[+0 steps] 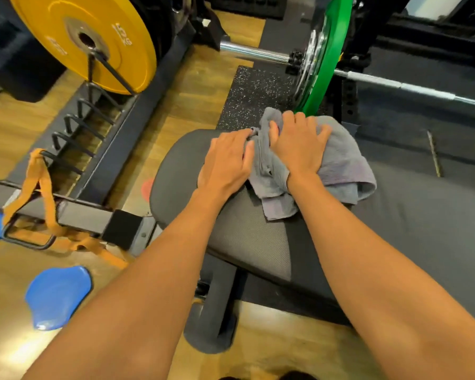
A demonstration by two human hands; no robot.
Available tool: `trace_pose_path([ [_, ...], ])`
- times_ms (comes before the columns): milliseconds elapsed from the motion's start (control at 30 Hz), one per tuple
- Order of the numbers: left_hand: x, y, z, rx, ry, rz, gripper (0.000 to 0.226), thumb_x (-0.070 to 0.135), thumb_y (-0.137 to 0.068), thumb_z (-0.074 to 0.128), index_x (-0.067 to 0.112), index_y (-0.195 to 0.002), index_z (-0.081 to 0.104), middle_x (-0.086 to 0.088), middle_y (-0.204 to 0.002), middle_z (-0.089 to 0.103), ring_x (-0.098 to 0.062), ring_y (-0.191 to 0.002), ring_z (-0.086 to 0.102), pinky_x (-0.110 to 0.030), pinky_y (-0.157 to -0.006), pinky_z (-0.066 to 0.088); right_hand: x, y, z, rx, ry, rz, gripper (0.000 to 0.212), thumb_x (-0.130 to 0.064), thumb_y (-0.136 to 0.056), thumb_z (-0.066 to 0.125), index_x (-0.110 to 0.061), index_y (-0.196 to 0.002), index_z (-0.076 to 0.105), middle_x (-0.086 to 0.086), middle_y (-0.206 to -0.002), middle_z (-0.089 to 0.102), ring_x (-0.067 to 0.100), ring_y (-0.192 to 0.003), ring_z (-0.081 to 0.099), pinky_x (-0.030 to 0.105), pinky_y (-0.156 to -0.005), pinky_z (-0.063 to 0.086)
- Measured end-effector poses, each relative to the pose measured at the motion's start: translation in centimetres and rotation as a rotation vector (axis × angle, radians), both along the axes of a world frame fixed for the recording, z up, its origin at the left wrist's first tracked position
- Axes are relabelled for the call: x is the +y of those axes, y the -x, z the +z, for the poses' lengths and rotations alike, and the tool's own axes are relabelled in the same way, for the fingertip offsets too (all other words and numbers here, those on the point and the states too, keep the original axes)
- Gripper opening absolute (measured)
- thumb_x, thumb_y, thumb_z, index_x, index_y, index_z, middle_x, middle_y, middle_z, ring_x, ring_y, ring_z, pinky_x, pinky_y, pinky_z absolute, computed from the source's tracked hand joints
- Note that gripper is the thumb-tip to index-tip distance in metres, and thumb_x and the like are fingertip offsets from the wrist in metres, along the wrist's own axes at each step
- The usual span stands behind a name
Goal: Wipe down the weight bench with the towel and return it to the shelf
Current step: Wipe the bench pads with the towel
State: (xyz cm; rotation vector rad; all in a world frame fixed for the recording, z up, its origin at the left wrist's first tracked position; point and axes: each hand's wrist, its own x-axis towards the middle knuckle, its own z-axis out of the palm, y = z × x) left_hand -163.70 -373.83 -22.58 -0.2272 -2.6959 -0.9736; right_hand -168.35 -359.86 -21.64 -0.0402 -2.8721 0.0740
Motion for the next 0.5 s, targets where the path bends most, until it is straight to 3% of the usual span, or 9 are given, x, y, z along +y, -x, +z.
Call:
trace_pose_path([
  [133, -0.4, -1.3, 1.5, -0.069, -0.023, 0.022, 0.026, 0.02, -0.1, 0.036, 0.003, -0.104, 0.055, -0.017, -0.095, 0.063, -0.035, -0.09, 0.054, -0.039, -0.079, 0.033, -1.2, -8.8, 0.1, 0.099, 0.014, 0.007, 0.036, -0.041, -0.094, 0.04, -0.012, -0.097, 0.06, 0.011, -0.091, 0.062, 0.031, -0.09, 0.056, 0.047, -0.087, 0.038],
  [367, -5.3, -3.5, 1.7, -0.094, 0.088, -0.006, 0.031, 0.023, -0.095, 0.036, 0.007, -0.097, 0.062, -0.011, -0.099, 0.067, -0.033, -0.096, 0.059, -0.047, -0.087, 0.041, -2.0, -18.8, -0.2, 0.162, -0.038, 0.145, 0.026, -0.041, -0.094, 0.046, -0.018, -0.092, 0.059, 0.004, -0.084, 0.058, 0.026, -0.081, 0.051, 0.046, -0.085, 0.033],
  [433, -5.8, -3.2, 1.4, -0.091, 0.008, -0.001, 0.033, 0.025, -0.095, 0.037, 0.007, -0.099, 0.063, -0.01, -0.102, 0.067, -0.03, -0.099, 0.059, -0.045, -0.089, 0.041, -2.3, -17.1, -0.7, 0.211, -0.062, 0.14, 0.027, -0.041, -0.094, 0.046, -0.018, -0.088, 0.058, 0.003, -0.079, 0.057, 0.026, -0.077, 0.052, 0.046, -0.083, 0.034],
  [500, -6.0, -3.0, 0.4, -0.068, -0.227, 0.059, 0.036, 0.032, -0.096, 0.038, 0.011, -0.114, 0.061, -0.005, -0.113, 0.066, -0.019, -0.106, 0.059, -0.035, -0.092, 0.043, -3.2, -13.1, -1.4, 0.257, -0.065, 0.117, 0.028, -0.041, -0.093, 0.045, -0.017, -0.085, 0.058, 0.003, -0.075, 0.056, 0.026, -0.074, 0.053, 0.045, -0.082, 0.033],
])
